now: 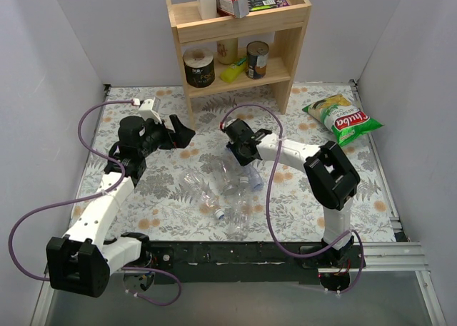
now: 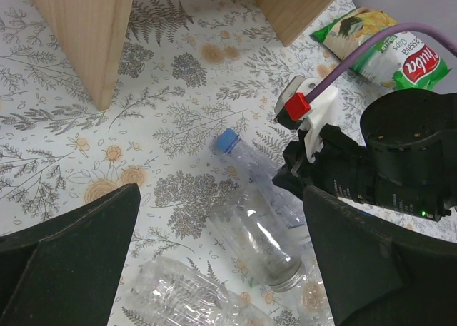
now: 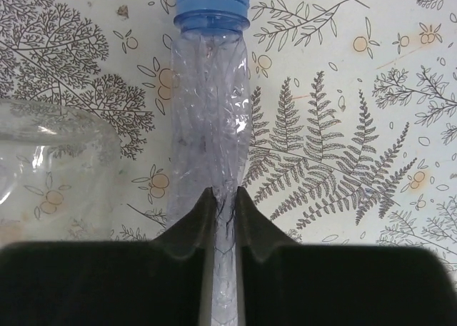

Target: Unscrew the bottle caps

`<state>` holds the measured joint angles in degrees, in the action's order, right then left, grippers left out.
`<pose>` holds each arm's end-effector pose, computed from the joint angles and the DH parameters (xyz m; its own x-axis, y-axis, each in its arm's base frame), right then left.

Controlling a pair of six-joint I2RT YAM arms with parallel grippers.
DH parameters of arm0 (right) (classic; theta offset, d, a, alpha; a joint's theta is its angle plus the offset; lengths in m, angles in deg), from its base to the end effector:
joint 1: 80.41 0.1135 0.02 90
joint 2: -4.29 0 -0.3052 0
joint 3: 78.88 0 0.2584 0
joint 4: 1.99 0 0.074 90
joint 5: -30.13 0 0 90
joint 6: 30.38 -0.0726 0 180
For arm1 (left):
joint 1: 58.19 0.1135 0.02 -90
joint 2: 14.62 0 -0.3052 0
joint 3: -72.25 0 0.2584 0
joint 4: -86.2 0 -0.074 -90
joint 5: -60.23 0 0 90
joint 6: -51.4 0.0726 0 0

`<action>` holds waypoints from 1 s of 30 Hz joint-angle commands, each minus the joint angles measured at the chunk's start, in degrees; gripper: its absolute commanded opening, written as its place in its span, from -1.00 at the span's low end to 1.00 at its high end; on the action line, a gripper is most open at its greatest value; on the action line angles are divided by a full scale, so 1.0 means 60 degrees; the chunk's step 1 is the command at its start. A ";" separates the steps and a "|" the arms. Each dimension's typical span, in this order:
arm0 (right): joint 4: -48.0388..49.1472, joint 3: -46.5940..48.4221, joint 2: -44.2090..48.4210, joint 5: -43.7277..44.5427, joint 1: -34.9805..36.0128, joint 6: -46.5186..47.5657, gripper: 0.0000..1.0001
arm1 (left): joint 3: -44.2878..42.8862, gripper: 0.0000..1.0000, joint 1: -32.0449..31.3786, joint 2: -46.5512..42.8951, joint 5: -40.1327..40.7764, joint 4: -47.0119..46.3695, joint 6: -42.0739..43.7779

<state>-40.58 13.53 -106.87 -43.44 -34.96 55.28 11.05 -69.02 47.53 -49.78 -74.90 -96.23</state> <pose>0.3320 0.3080 0.1941 -0.6325 -0.5391 -0.5561 -0.5301 0.8248 -0.1966 0.2601 -0.0750 0.3308 -0.5947 -0.6943 -0.4054 -0.0179 0.5156 -0.8566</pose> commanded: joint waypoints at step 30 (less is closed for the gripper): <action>0.8104 -0.4212 0.7685 -0.3235 -0.0778 -0.4256 -0.97 | 0.0725 0.96 -0.1667 0.0187 -0.3814 -0.5499 -0.2319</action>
<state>-6.33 -10.12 -63.31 -59.60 -39.88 35.04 15.86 -78.18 49.68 -70.35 -103.03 -108.89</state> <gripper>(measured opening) 0.062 0.982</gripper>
